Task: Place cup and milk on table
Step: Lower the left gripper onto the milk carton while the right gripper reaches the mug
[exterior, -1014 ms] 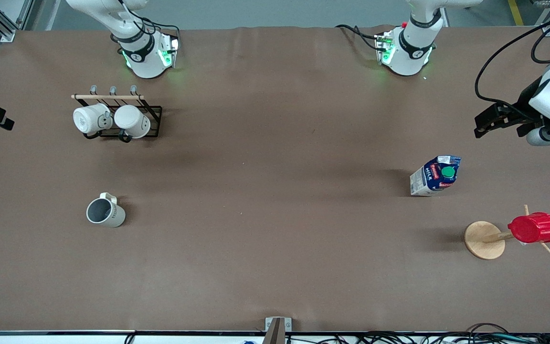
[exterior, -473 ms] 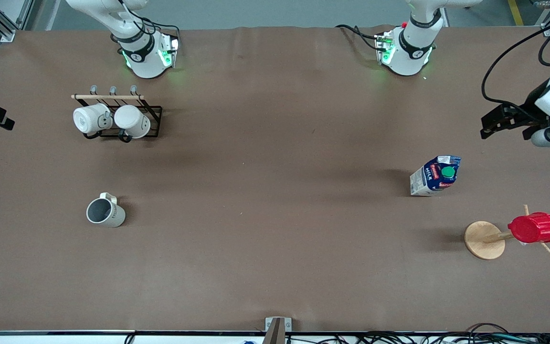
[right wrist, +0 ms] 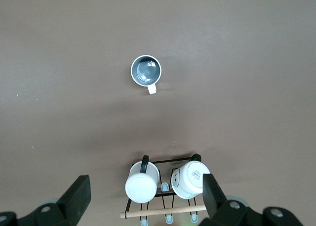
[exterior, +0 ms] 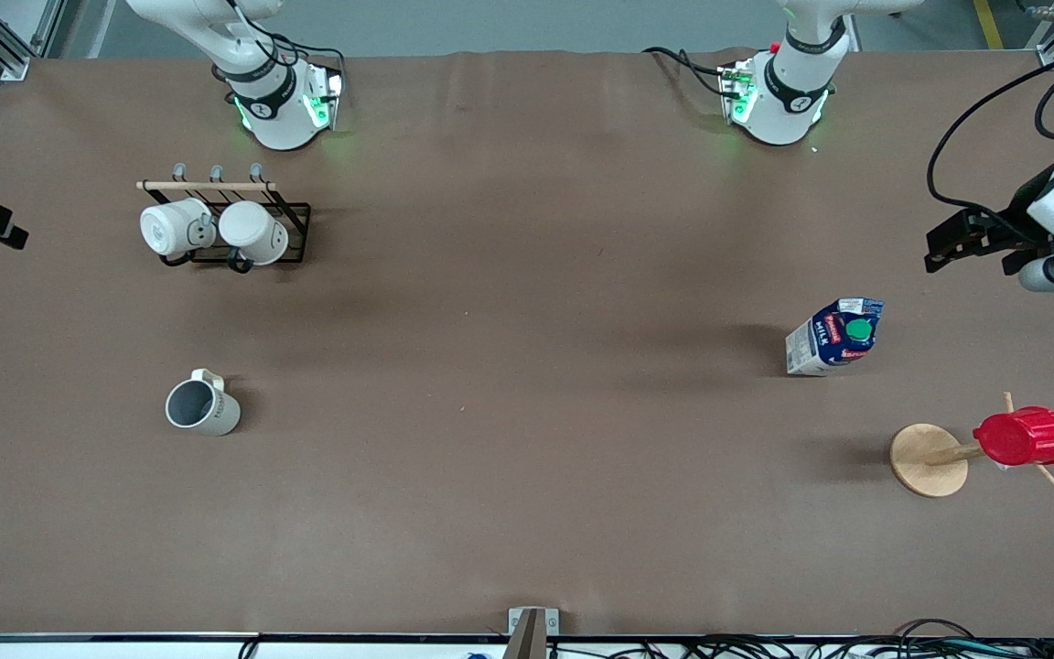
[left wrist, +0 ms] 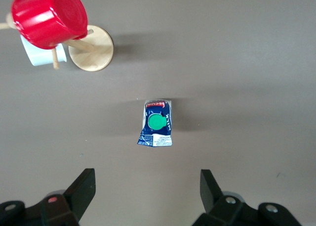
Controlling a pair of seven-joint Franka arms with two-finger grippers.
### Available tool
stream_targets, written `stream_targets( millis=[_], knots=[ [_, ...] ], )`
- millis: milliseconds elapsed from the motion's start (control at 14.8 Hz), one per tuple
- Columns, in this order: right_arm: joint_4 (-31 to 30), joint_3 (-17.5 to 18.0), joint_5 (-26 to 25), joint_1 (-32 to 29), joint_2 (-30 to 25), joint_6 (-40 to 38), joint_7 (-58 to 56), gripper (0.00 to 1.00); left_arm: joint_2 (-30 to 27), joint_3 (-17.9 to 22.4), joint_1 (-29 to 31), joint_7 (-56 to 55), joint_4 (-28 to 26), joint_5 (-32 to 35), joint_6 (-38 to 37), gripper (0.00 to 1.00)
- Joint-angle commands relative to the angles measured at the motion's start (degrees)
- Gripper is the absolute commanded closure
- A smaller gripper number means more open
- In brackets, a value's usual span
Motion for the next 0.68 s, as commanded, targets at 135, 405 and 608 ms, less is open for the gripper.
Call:
stream_targets(
  millis=[135, 405, 608],
  knots=[
    [-1.6, 0.5, -1.0, 0.1, 2.2, 3.0, -0.3, 0.00, 0.4, 0.0, 0.0, 1.5, -9.6, 1.0, 10.9, 0.00],
    [-12.7, 0.6, -0.9, 0.5, 4.2, 17.4, -0.5, 0.00, 3.4, 0.0, 0.1, 1.5, -12.9, 3.3, 13.5, 0.00],
    [-19.1, 0.6, -0.8, 0.8, 7.7, 27.8, -2.9, 0.00, 5.4, 0.0, 0.1, 1.5, -14.1, 4.7, 16.9, 0.00]
  ],
)
